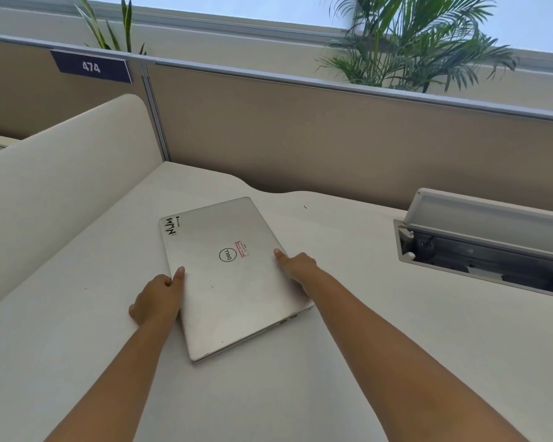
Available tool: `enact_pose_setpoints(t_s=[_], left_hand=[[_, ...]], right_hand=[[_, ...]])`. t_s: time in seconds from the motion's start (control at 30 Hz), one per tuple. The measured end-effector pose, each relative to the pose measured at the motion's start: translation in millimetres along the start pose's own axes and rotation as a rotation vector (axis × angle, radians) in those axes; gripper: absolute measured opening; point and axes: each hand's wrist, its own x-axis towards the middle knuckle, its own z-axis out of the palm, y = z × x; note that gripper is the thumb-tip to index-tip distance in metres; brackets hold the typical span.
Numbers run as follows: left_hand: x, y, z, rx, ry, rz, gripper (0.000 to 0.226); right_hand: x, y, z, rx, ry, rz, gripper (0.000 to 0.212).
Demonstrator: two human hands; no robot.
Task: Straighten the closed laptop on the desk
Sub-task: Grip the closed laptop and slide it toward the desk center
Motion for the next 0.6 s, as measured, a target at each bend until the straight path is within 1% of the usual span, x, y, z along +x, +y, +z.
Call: enact_pose_setpoints(t_s=[0.1, 0.2, 0.33, 0.5, 0.53, 0.6], left_hand=[[0.0, 0.0, -1.0, 0.007, -0.022, 0.007, 0.054], [-1.2, -0.7, -0.6, 0.001, -0.01, 0.019, 0.053], [-3.9, -3.0, 1.3, -0.017, 0.021, 0.047, 0.052], [-15.1, -4.9, -1.2, -0.076, 0.043, 0.101, 0.051], [-19.0, -5.8, -2.1, -0.087, 0.047, 0.114, 0.05], [-28.8, -7.5, -3.7, -0.102, 0.061, 0.147, 0.05]], right_hand=[[3.0, -2.1, -0.7, 0.032, -0.007, -0.009, 0.072], [4.5, -2.5, -1.9, 0.04, -0.015, -0.015, 0.063], [2.1, 3.5, -2.6, 0.069, -0.004, -0.044, 0.061], [-6.2, 14.6, -4.0, 0.024, 0.021, -0.115, 0.063], [-8.0, 17.7, -4.8, 0.029, 0.013, -0.135, 0.06], [-12.4, 26.8, -6.3, 0.045, 0.002, -0.177, 0.047]])
